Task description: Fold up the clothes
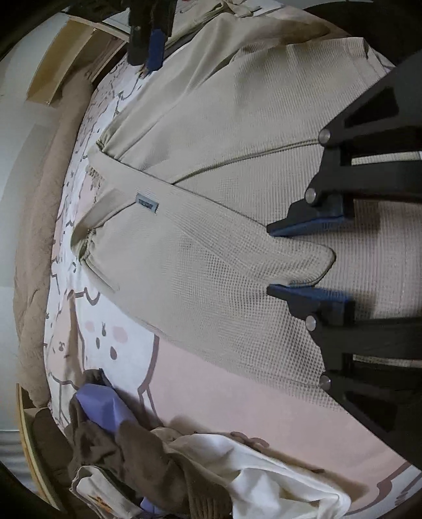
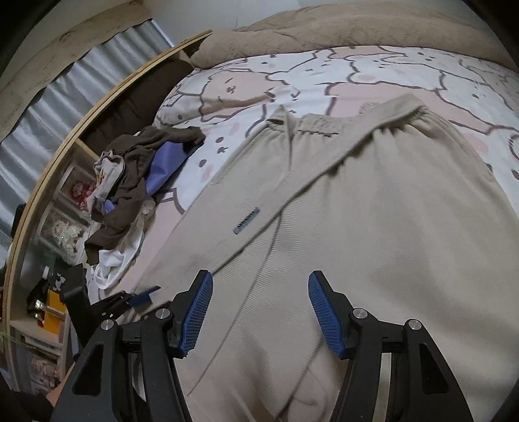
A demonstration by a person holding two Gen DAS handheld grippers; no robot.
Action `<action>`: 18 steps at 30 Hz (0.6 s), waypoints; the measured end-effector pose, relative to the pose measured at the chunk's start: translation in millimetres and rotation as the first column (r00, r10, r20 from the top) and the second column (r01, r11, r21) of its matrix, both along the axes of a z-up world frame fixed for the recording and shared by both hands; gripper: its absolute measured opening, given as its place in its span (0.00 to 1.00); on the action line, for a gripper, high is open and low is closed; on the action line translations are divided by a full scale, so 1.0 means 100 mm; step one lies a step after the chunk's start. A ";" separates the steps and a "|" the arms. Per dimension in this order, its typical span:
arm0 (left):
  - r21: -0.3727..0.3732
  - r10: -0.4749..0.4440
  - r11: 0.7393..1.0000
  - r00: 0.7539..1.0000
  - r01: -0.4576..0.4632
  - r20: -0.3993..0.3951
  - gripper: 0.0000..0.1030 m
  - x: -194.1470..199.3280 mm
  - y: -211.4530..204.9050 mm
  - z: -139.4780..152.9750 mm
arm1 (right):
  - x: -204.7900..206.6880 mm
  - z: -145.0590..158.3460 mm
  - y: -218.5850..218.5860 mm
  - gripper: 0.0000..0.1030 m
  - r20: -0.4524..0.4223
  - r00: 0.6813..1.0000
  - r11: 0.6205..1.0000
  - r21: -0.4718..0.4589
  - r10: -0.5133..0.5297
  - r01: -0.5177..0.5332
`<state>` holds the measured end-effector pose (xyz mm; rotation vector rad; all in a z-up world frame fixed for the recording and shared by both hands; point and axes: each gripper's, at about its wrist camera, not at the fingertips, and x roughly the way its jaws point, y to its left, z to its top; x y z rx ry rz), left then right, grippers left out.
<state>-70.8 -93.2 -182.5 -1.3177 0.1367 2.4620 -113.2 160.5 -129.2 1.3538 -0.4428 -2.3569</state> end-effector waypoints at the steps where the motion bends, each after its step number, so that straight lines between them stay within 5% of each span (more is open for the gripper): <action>1: 0.020 0.008 1.000 1.000 -0.008 0.000 0.16 0.00 -0.03 0.02 | 0.02 0.00 0.04 0.60 0.001 1.000 1.000 -0.003 -0.007 0.007; 3: 0.056 0.025 0.998 1.000 -0.025 0.000 0.05 0.00 -0.08 0.07 | 0.05 -0.01 0.09 0.60 0.006 1.000 1.000 -0.011 -0.016 0.016; 10: 0.066 0.037 0.997 0.998 -0.034 -0.042 0.04 0.14 -0.09 0.23 | 0.15 0.01 0.19 0.60 0.004 1.000 0.999 -0.030 -0.027 0.028; 14: 0.037 -0.080 0.996 0.986 0.087 -0.145 0.04 0.46 0.19 0.43 | 0.23 0.12 0.20 0.60 -0.016 1.000 0.998 -0.059 -0.010 0.009; 18: -0.013 -0.253 0.966 0.937 0.258 -0.240 0.04 0.92 0.65 0.53 | 0.33 0.34 0.07 0.61 -0.074 0.996 0.993 -0.096 0.055 -0.062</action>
